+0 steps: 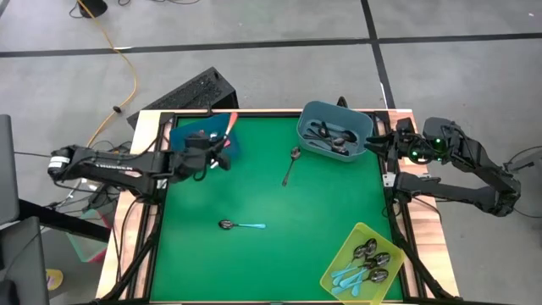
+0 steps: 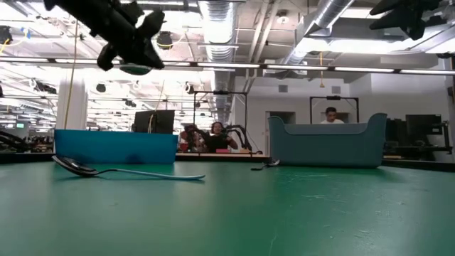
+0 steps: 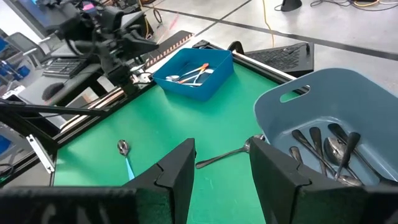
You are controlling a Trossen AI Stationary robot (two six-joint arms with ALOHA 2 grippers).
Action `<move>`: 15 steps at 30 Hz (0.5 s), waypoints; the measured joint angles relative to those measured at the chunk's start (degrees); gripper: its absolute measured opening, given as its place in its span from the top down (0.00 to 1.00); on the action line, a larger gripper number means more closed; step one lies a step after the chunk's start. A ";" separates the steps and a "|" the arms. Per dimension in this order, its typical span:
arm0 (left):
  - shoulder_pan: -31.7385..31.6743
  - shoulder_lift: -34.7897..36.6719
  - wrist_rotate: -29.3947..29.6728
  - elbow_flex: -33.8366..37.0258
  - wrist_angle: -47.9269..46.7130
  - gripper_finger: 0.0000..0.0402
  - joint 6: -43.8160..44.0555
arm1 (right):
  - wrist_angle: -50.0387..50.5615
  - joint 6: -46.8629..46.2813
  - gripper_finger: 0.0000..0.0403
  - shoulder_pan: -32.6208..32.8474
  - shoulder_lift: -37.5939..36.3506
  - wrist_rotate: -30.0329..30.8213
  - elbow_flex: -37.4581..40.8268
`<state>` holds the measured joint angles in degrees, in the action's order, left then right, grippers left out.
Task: Sort silverware by color (type)
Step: Put the orange spoon into the dark blue bin
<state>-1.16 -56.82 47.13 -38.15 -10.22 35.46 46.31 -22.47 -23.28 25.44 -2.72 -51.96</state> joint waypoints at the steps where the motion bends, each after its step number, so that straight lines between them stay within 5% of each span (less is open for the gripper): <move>1: -1.31 -0.02 -0.16 -0.02 -1.02 1.00 0.78 | 0.02 -0.01 0.59 0.01 0.01 0.00 0.00; 15: -20.29 -1.26 -4.19 -0.09 -25.40 1.00 1.66 | 0.02 -0.07 0.59 0.01 0.01 1.46 0.00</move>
<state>-21.45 -58.07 42.94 -38.24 -35.62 37.13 46.32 -22.54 -23.27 25.45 -1.27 -51.96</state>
